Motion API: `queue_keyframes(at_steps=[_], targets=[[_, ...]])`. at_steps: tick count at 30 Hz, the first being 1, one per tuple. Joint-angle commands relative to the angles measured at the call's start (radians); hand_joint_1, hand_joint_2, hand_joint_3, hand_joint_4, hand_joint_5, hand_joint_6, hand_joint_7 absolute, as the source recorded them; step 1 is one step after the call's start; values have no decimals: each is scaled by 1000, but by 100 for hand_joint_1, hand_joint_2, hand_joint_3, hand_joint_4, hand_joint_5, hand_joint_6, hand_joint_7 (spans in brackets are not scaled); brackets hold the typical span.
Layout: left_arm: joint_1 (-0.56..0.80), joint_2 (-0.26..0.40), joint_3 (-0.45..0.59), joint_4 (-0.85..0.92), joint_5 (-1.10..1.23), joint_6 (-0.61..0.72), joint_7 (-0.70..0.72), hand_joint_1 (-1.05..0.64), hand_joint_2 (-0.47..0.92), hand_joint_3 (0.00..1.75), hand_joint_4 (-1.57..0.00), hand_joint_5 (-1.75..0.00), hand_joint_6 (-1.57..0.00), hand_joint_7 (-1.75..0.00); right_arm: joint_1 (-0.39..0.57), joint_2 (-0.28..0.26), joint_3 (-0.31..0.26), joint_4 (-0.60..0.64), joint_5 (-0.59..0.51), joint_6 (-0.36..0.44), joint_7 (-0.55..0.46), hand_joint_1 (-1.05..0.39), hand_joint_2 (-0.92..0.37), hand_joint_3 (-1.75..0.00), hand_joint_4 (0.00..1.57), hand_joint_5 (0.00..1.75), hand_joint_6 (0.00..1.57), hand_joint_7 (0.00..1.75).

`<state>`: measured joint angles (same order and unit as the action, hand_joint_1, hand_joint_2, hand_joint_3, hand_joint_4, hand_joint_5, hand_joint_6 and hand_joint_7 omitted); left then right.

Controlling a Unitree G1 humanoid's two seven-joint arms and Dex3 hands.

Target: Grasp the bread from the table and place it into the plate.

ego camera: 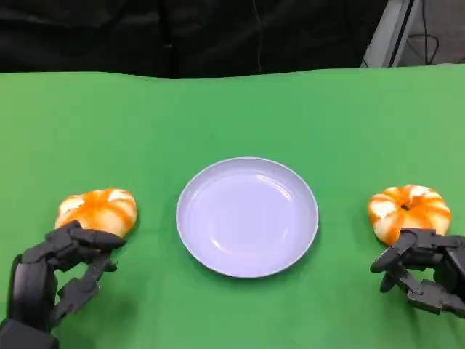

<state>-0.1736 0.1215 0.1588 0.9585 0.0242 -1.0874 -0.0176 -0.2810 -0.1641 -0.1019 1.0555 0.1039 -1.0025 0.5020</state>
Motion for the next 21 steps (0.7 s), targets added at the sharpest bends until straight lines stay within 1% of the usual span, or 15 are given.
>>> queue_keyframes(at_steps=[1,2,3,5,6,8,10,13,14,16,17,19,21], targets=[[-10,18,7,12,7,-9,17,-7,92,36,-89,-93,-104,-41,-15,-24,-13,5,5,0,-6,3,-79,-68,89,133,96,92],[-11,21,5,14,18,-11,25,-8,92,35,-90,-88,-106,-34,-16,-24,-13,6,4,-2,-7,3,-79,-68,89,133,96,92],[-11,24,4,15,28,-13,31,-10,92,33,-91,-77,-108,-23,-16,-25,-13,7,3,-3,-8,3,-79,-68,89,133,96,92],[-11,30,1,16,51,-19,49,-10,92,32,-92,-71,-110,-17,-16,-24,-14,6,7,-1,-3,3,-79,-68,89,134,96,92],[-11,33,-1,16,63,-21,59,-13,92,29,-93,-51,-106,-9,-16,-23,-15,6,10,2,0,4,-79,-68,89,134,96,92],[-7,49,-8,8,128,-19,111,-17,92,27,-94,-31,-101,-3,-16,-23,-15,6,14,3,7,4,-79,-68,89,134,96,92],[-5,59,-14,4,176,-16,157,-22,92,25,-93,-16,-94,-1,-15,-23,-15,6,16,4,11,4,-79,-69,88,134,95,92],[-6,63,-21,7,206,-16,195,-23,92,24,-93,-11,-93,0,-16,-23,-17,6,18,4,14,3,-79,-68,88,134,94,93],[-5,74,-26,-4,253,-7,240,-23,92,24,-93,-10,-93,0,-16,-24,-16,8,13,2,9,3,-79,-68,88,135,94,93],[-2,93,-40,-22,333,13,320,-26,92,21,-86,-5,-84,0,-17,-26,-15,11,6,-4,2,3,-79,-68,89,134,95,94],[2,104,-51,-40,384,36,371,-26,92,20,-85,-4,-82,0,-18,-25,-16,12,8,0,3,3,-79,-68,89,134,95,94],[12,119,-71,-71,457,80,447,-32,92,20,-81,-1,-74,0,-18,-24,-16,13,9,2,4,4,-79,-68,89,133,95,93],[26,132,-92,-111,512,128,501,-35,92,20,-78,0,-68,0,-18,-26,-14,15,1,-3,-4,4,-79,-68,90,133,95,93]])
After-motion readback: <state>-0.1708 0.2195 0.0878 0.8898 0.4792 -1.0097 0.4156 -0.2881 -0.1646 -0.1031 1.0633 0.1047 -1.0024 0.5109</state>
